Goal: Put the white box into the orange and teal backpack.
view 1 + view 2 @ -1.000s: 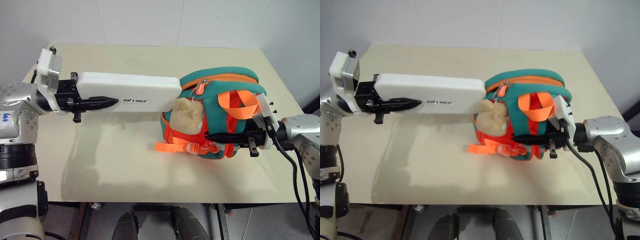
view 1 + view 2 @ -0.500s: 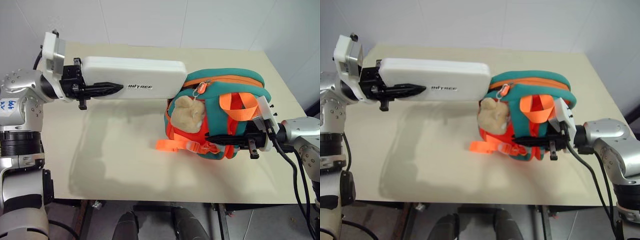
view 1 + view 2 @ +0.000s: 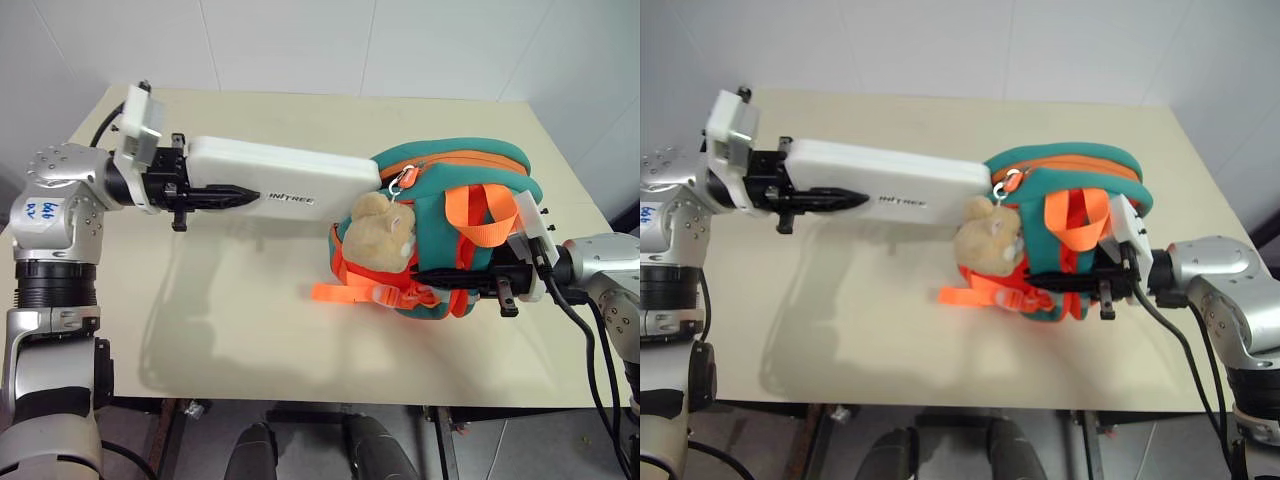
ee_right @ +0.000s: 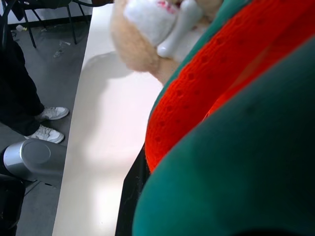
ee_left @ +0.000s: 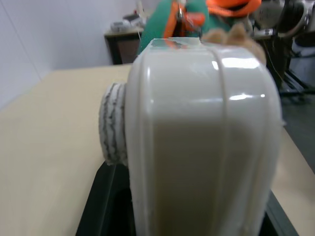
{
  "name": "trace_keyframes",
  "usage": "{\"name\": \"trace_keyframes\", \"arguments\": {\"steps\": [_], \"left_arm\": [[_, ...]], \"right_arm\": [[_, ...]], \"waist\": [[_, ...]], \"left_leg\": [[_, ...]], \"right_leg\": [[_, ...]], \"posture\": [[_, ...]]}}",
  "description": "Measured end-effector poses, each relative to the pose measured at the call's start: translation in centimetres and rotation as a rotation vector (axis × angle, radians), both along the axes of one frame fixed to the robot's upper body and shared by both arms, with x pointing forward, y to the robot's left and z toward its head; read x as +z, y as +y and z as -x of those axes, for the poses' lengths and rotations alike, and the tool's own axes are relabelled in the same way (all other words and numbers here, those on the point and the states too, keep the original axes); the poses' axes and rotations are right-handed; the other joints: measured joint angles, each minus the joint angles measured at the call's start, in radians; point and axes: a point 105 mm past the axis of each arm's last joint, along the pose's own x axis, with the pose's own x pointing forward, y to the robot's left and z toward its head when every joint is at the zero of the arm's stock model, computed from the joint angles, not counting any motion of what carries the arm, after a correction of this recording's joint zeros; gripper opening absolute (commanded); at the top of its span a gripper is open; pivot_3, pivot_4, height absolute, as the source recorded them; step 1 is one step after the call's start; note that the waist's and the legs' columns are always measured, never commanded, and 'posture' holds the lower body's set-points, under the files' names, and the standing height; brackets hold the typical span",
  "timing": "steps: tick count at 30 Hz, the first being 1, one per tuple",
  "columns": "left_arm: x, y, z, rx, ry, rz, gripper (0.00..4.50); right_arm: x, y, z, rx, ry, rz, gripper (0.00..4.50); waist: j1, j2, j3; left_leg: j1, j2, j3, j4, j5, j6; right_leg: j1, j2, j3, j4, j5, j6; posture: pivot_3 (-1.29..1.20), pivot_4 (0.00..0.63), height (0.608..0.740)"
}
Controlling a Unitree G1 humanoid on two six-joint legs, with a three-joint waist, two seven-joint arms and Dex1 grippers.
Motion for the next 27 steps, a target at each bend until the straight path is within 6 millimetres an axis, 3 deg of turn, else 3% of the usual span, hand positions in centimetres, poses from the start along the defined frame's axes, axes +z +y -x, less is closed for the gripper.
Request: {"name": "trace_keyframes", "arguments": {"steps": [6,16,19,27], "left_arm": [[-0.1,-2.5,-0.7,-0.056,-0.011,-0.062,1.27],[-2.5,-11.5,-2.0,-0.134,0.049,-0.001,1.27],[-2.9,-12.7,-2.1,-0.126,0.054,0.005,1.27],[-3.2,-14.5,-2.2,-0.112,0.055,-0.110,3.73]], "right_arm": [[0.2,0.1,-0.1,0.003,-0.006,-0.006,0.00],[0.4,0.7,-0.4,0.020,-0.015,-0.020,0.00],[0.4,0.7,-0.4,0.022,-0.014,-0.020,0.00],[0.4,0.6,-0.6,0.007,-0.017,-0.020,0.00]], "waist": [[0.000,0.000,0.000],[0.000,0.000,0.000],[-0.002,0.000,0.000],[0.000,0.000,0.000]], "left_leg": [[0.000,0.000,0.000,0.000,0.000,0.000],[0.000,0.000,0.000,0.000,0.000,0.001],[0.000,0.000,0.000,-0.001,0.000,0.001],[0.000,-0.001,0.000,0.000,0.000,0.001]], "right_leg": [[0.000,0.000,0.000,0.000,0.000,0.000],[0.000,0.000,0.001,0.000,0.000,0.001],[0.000,0.001,0.001,0.000,0.000,0.001],[0.001,0.001,0.002,-0.001,0.001,0.002]], "posture": [[0.00,0.150,0.740],[0.00,0.150,0.740],[0.00,0.150,0.740],[0.00,0.150,0.740]]}}
